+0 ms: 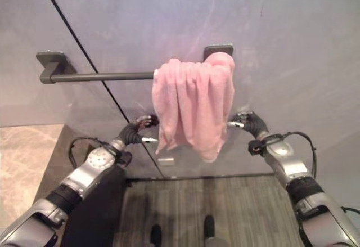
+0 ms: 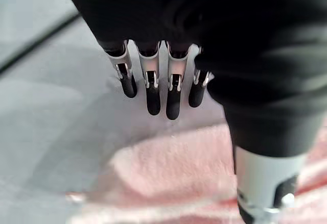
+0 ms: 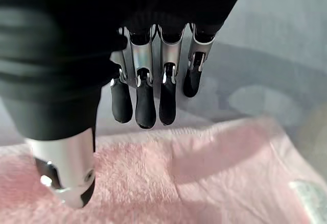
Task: Put brush and paste in cup on sink, flatten towel.
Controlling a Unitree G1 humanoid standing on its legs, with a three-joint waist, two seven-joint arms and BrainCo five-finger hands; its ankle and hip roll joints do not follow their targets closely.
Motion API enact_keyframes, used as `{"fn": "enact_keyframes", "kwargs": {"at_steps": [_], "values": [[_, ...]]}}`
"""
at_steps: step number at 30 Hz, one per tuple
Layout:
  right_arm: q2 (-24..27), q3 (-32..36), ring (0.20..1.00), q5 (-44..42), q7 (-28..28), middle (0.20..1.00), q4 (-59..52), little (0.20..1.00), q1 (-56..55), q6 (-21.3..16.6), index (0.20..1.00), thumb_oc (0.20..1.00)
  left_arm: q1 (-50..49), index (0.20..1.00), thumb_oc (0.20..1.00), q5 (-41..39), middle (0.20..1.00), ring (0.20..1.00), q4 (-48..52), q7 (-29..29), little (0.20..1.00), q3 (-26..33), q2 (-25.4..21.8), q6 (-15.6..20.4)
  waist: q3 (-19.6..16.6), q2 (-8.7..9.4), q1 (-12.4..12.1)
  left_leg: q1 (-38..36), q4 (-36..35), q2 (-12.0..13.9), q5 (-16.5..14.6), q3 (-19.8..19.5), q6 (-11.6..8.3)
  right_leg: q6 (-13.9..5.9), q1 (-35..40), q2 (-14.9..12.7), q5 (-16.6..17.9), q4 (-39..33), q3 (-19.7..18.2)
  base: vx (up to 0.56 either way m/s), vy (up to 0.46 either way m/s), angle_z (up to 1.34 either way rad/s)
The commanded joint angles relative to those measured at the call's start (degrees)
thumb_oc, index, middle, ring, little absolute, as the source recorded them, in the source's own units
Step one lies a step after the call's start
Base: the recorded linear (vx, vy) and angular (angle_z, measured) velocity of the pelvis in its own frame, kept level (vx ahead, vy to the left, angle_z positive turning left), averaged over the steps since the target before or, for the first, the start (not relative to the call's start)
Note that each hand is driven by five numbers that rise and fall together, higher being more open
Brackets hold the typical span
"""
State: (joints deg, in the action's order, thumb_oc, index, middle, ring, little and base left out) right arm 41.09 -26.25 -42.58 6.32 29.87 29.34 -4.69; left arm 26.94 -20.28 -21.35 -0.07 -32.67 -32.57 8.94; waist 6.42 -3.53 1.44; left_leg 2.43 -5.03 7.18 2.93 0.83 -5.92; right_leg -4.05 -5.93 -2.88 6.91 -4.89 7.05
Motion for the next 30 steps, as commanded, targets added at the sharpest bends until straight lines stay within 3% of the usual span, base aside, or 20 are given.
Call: {"fn": "enact_keyframes", "kwargs": {"at_steps": [1, 11, 17, 20, 23, 30], "values": [[-4.53, -1.39, 1.0, -5.34, -0.15, 1.0, -2.73, 1.0, 10.55, -3.14, 1.0, 1.0, 8.38, 1.0, 1.0, -1.76, 1.0, 1.0, -2.57, 2.44, 1.0, -1.49, 1.87, 2.36, 0.89, 2.45, 0.08, 2.04, 0.03, -1.12, 4.49, 2.04, -0.21, -2.69, 1.57, -2.31, -1.73, 3.76, -0.72, 0.04, -0.01, -0.02], [-8.0, -2.53, 1.0, -3.35, -1.53, 1.0, -9.22, 1.0, 10.61, -3.72, 1.0, 1.0, 5.36, 1.0, 1.0, -3.93, 1.0, 1.0, 0.28, 2.9, 1.0, -1.23, 5.01, 1.49, -0.25, 3.33, 0.19, -0.29, 0.03, -0.9, 3.42, 2.54, 0.16, -2.33, 3.64, -1.81, -2.87, 3.76, -1.4, 0.07, -0.01, -0.04], [-0.61, -1.77, 1.0, 16.88, -4.35, 1.0, -14.45, 1.0, 9.59, -2.65, 1.0, 1.0, 0.56, 1.0, 1.0, -3.01, 1.0, 1.0, 2.72, 2.85, 1.0, 2.69, 3.02, 0.76, -1.04, 4.05, 0.62, -1.21, 0.03, -0.74, 2.95, 2.69, 0.14, -2.24, 4.46, -1.63, -3.18, 3.87, -1.43, 0.03, -0.002, 0.0], [1.01, -0.83, 1.0, 21.14, -5.06, 1.0, -14.45, 1.0, 9.02, -1.78, 1.0, 1.0, -1.11, 1.0, 1.0, -2.6, 1.0, 1.0, 3.34, 2.83, 1.0, 4.03, 2.49, 0.51, -1.28, 4.05, 0.73, -1.54, 0.03, -0.75, 2.84, 2.78, 0.1, -2.22, 5.02, -1.68, -3.13, 3.38, -1.35, 0.0, 0.0, 0.0], [2.67, -0.19, 1.0, 28.28, -5.16, 1.0, -14.14, 1.0, 8.83, 2.35, 1.0, 1.0, -3.53, 1.0, 1.0, -1.56, 1.0, 1.0, 3.77, 2.96, 1.0, 7.12, 1.23, -0.58, -1.32, 3.89, 1.09, -1.85, 0.03, -0.77, 2.72, 3.1, 0.04, -2.21, 5.51, -1.69, -2.99, 2.96, -1.46, 0.0, 0.0, 0.0], [0.62, 2.8, 1.0, 29.72, -5.05, 1.0, -15.51, 1.0, 7.05, 4.34, 1.0, 1.0, -7.62, 1.0, 1.0, -0.96, 1.0, 1.0, 3.43, 2.59, 1.0, 11.19, 0.61, -1.7, -1.53, 3.0, 1.86, -2.27, 0.03, -0.85, 2.25, 4.19, 0.21, -2.43, 6.02, -1.91, -2.15, 1.14, -2.87, -0.01, 0.005, -0.04]]}}
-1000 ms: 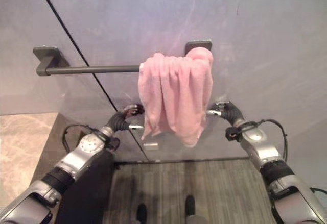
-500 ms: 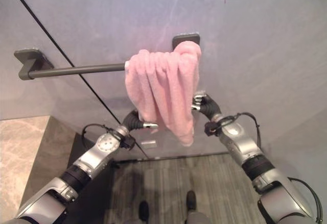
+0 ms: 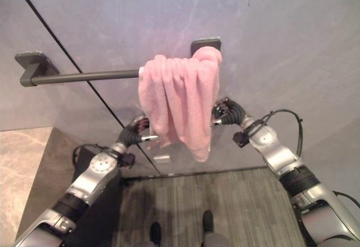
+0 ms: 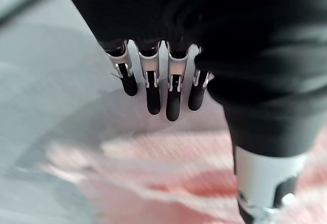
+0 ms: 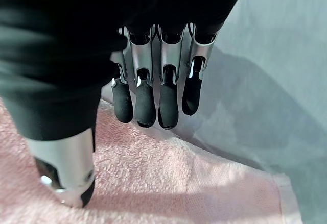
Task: Put brush and paste in cup on sink, flatten towel.
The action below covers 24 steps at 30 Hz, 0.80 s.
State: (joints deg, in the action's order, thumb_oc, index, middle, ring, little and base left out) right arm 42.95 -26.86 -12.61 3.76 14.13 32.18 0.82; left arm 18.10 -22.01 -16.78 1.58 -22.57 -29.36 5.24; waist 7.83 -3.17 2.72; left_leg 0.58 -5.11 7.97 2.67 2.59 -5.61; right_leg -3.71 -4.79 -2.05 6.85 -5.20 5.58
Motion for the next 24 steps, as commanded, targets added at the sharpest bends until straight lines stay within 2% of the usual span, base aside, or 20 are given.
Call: {"fn": "enact_keyframes", "kwargs": {"at_steps": [1, 8, 13, 16, 24], "values": [[-1.78, 3.07, 1.0, -0.76, -2.17, 1.0, 0.27, 1.0, 4.18, -1.1, 1.0, 1.0, 1.16, 1.0, 1.0, 0.73, 1.0, 1.0, -1.5, 0.88, 1.0, 1.24, -2.57, 1.87, -2.97, 2.53, 0.63, -0.42, 0.11, -1.6, 2.56, 2.55, -0.11, -2.75, 4.8, -2.75, -2.03, 1.43, -1.48, -0.03, -0.004, -0.1], [-5.33, -0.35, 1.0, -7.1, -0.85, 1.0, 1.65, 1.0, 4.95, -0.75, 1.0, 1.0, 1.45, 1.0, 1.0, 0.81, 1.0, 1.0, -3.07, 0.43, 1.0, 0.03, -1.6, 1.58, -3.02, 1.84, 0.7, -0.53, 0.11, -1.59, 2.68, 2.74, -0.12, -2.5, 5.11, -2.63, -2.06, 1.15, -1.86, -0.02, -0.005, -0.05], [-5.17, -1.06, 1.0, -6.75, -0.01, 1.0, -1.49, 1.0, 4.46, 0.68, 1.0, 1.0, 1.26, 1.0, 1.0, 1.06, 1.0, 1.0, -2.54, 0.08, 1.0, 0.22, -1.83, 0.97, -3.1, 1.6, 1.01, -0.73, 0.11, -1.53, 2.7, 2.88, -0.13, -2.35, 5.34, -2.55, -2.2, 1.41, -1.87, 0.0, 0.0, 0.0], [-4.77, -0.78, 1.0, -7.88, 0.57, 1.0, -2.23, 1.0, 2.6, 0.3, 1.0, 1.0, 0.96, 1.0, 1.0, 1.23, 1.0, 1.0, -2.71, -0.49, 1.0, -0.46, -1.24, 0.85, -3.32, 1.46, 1.01, -0.85, 0.11, -1.62, 2.62, 2.61, -0.12, -2.4, 5.62, -2.7, -2.3, 1.38, -1.64, 0.0, 0.0, 0.0], [-9.11, -3.09, 1.0, -6.43, -0.31, 1.0, 1.38, 1.0, 4.67, 0.52, 1.0, 1.0, 2.23, 1.0, 1.0, 0.37, 1.0, 1.0, -4.87, -0.48, 1.0, -2.14, 0.17, 0.68, -3.76, 1.07, 0.64, -1.18, 0.11, -1.87, 2.44, 2.72, 0.11, -2.57, 6.25, -2.96, -2.04, 0.88, -1.57, 0.0, 0.0, 0.0]]}}
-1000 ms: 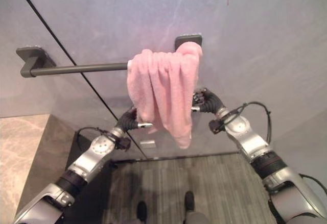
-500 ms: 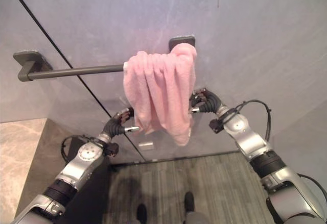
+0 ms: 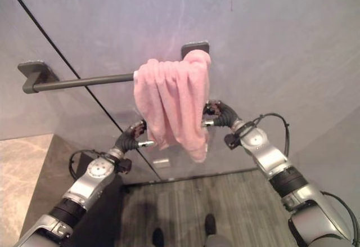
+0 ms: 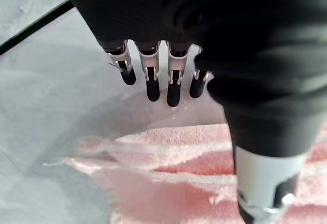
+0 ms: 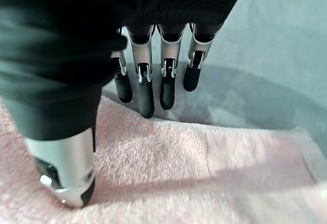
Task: Put brush and paste in cup on sink, flatten towel.
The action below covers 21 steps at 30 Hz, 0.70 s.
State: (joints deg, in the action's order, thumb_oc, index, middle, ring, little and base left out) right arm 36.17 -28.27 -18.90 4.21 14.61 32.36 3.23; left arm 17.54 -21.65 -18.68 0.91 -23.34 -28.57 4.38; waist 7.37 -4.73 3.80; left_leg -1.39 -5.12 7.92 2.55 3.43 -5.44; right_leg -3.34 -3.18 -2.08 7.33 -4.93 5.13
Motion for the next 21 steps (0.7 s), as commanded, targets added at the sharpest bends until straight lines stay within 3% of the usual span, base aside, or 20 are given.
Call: {"fn": "enact_keyframes", "kwargs": {"at_steps": [1, 4, 10, 21], "values": [[-4.29, -2.4, 1.0, 0.74, -1.51, 1.0, 1.96, 1.0, 5.77, -1.48, 1.0, 1.0, 3.61, 1.0, 1.0, -0.03, 1.0, 1.0, -3.74, 0.53, 1.0, -1.93, 0.03, 1.33, -3.38, 2.52, -0.53, 0.71, 0.12, -1.79, 2.47, 2.01, 0.01, -3.0, 4.72, -3.07, -2.41, 0.43, -1.19, 0.0, 0.0, 0.0], [-6.82, -2.07, 1.0, 6.46, -3.44, 1.0, 2.91, 1.0, 7.26, 0.28, 1.0, 1.0, 4.52, 1.0, 1.0, -1.11, 1.0, 1.0, -4.15, 1.25, 1.0, -1.72, 1.05, 0.5, -3.63, 2.73, -0.46, 0.36, 0.12, -2.03, 2.04, 2.33, 0.51, -3.23, 4.58, -3.28, -2.16, 0.62, -1.66, -0.02, 0.039, 0.0], [-5.89, 3.04, 1.0, 13.53, -2.37, 1.0, 0.41, 1.0, 1.82, 2.22, 1.0, 1.0, 1.61, 1.0, 1.0, 0.36, 1.0, 1.0, -3.1, 0.23, 1.0, -0.03, 1.3, -0.22, -4.43, 3.23, -0.25, -0.4, 0.12, -2.96, 0.94, 2.99, 1.76, -4.27, 4.35, -4.21, -1.43, 0.79, -2.91, -0.02, 0.058, -0.02], [-4.2, 12.65, 1.0, 18.25, -0.02, 1.0, -2.21, 1.0, -9.39, 2.96, 1.0, 1.0, -4.38, 1.0, 1.0, 2.65, 1.0, 1.0, -2.59, -2.19, 1.0, 4.91, -0.7, -0.59, -5.86, 4.81, -0.81, -0.74, 0.12, -4.19, 0.04, 3.69, 3.18, -5.68, 3.18, -5.54, -0.62, 1.71, -4.61, -0.03, 0.051, -0.1]]}}
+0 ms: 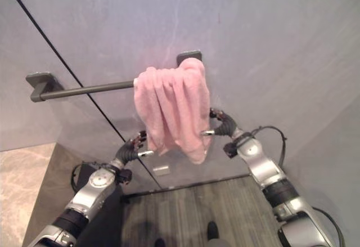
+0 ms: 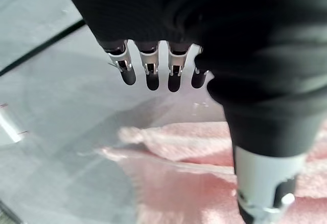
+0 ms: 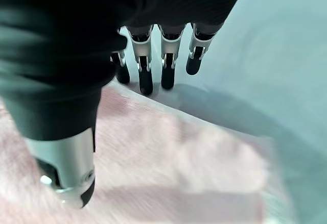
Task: Put brush and paste in cup on sink, flatten towel.
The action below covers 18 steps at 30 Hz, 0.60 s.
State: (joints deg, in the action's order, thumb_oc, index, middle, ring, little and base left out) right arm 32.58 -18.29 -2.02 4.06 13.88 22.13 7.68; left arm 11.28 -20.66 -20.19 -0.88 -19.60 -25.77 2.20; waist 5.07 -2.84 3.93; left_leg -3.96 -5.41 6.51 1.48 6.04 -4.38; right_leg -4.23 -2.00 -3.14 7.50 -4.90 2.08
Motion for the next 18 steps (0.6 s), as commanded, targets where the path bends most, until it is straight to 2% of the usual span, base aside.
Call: {"fn": "enact_keyframes", "kwargs": {"at_steps": [1, 10, 18], "values": [[-1.03, 2.8, 1.0, 1.57, -0.12, 1.0, -1.01, 1.0, 0.78, -1.32, 1.0, 1.0, 1.74, 1.0, 1.0, 1.59, 1.0, 1.0, -1.26, -0.35, 1.0, 1.35, -3.48, 1.55, -3.64, 3.05, -1.02, 1.81, 0.41, -2.86, 1.08, 1.03, 2.2, -4.79, 2.01, -4.54, -0.78, 1.7, -1.54, 0.0, 0.0, 0.0], [-5.88, -1.29, 1.0, 1.72, -1.6, 1.0, 5.37, 1.0, 6.02, -1.18, 1.0, 1.0, 2.86, 1.0, 1.0, 2.33, 1.0, 1.0, -3.05, 0.18, 1.0, 0.78, -2.8, 1.24, -4.1, 3.23, -1.81, 1.07, 0.41, -2.95, 0.78, 1.04, 2.26, -4.56, 2.72, -4.61, -1.11, 1.57, -1.21, 0.0, -0.001, 0.0], [-10.26, -6.03, 1.0, 2.27, -5.3, 1.0, 13.2, 1.0, 14.75, -0.13, 1.0, 1.0, 11.23, 1.0, 1.0, 3.53, 1.0, 1.0, -9.32, 3.4, 1.0, -2.24, -0.55, 0.7, -4.15, 3.38, -1.81, 0.75, 0.41, -2.47, 0.76, 0.9, 1.88, -4.14, 3.53, -4.13, -1.36, 0.79, -0.7, 0.01, -0.005, 0.0]]}}
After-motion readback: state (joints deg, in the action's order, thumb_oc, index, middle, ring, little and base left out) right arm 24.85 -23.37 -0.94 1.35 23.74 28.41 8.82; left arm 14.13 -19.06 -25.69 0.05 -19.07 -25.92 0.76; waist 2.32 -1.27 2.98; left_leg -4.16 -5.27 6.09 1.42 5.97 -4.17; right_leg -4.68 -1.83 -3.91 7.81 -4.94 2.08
